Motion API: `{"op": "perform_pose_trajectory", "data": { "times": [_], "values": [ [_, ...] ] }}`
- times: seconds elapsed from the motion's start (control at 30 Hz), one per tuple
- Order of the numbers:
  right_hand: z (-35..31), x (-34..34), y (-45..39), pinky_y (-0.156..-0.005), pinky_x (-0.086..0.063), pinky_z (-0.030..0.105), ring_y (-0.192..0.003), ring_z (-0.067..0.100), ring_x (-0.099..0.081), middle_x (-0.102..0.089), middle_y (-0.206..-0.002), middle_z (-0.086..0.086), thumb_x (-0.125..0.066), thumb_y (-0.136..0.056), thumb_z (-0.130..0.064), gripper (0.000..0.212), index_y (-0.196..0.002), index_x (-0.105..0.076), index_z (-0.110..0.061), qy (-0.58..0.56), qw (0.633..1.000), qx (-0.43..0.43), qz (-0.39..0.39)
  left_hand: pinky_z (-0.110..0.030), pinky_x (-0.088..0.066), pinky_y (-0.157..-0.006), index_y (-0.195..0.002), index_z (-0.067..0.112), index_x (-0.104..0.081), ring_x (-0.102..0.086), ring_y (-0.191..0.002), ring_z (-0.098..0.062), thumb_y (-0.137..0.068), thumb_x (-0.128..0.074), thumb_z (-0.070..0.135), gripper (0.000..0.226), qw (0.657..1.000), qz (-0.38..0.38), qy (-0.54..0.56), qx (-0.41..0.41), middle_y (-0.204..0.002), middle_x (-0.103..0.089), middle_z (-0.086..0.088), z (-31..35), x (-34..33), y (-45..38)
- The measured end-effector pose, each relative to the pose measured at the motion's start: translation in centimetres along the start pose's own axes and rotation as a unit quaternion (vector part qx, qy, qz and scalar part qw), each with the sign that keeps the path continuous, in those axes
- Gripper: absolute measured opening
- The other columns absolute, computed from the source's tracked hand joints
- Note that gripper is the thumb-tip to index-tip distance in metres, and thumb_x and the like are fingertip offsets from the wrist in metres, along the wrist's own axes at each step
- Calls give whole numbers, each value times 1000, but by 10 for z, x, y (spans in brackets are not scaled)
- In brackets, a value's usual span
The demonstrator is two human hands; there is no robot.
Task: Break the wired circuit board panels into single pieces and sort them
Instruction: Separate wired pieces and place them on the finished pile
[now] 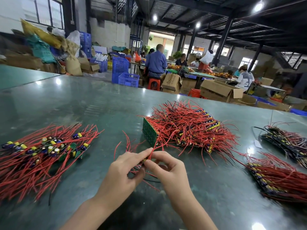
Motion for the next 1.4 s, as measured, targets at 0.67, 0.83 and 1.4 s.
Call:
{"op": "perform_pose_trajectory", "data": {
  "times": [0.67,0.83,1.4],
  "values": [
    [-10,9,2,-76,-45,12,-81,1,-60,-69,-80,-9,-74,-70,-25,11,-80,-78,-20,-170,984,31,45,-9,-40,-74,-109,32,-51,-53,-80,4,-90,-49,32,19,999,34,-21,-5,-91,-53,21,2,15,-3],
    [6,10,2,-73,-48,13,-74,1,-62,-74,-82,-1,-74,-61,-32,22,-78,-79,-19,-237,968,-43,76,-16,-39,-74,-110,15,-58,-44,-75,-3,-91,-50,28,23,991,24,-115,-60,-85,-46,14,13,16,-6],
    [-3,39,-8,-73,-50,19,-78,11,-60,-72,-82,0,-80,-56,-61,48,-83,-77,-21,-176,980,0,98,-30,-45,-56,-98,27,-61,-55,-57,-7,-78,-54,40,25,995,-53,-90,6,-74,-61,11,-10,25,-10]
  ]
}}
Point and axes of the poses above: each hand's wrist, its own y-axis away from the middle knuckle, its own x-axis out of the back of the hand, z = x × y, the point moved 10 cm from there along -y, towards the middle knuckle
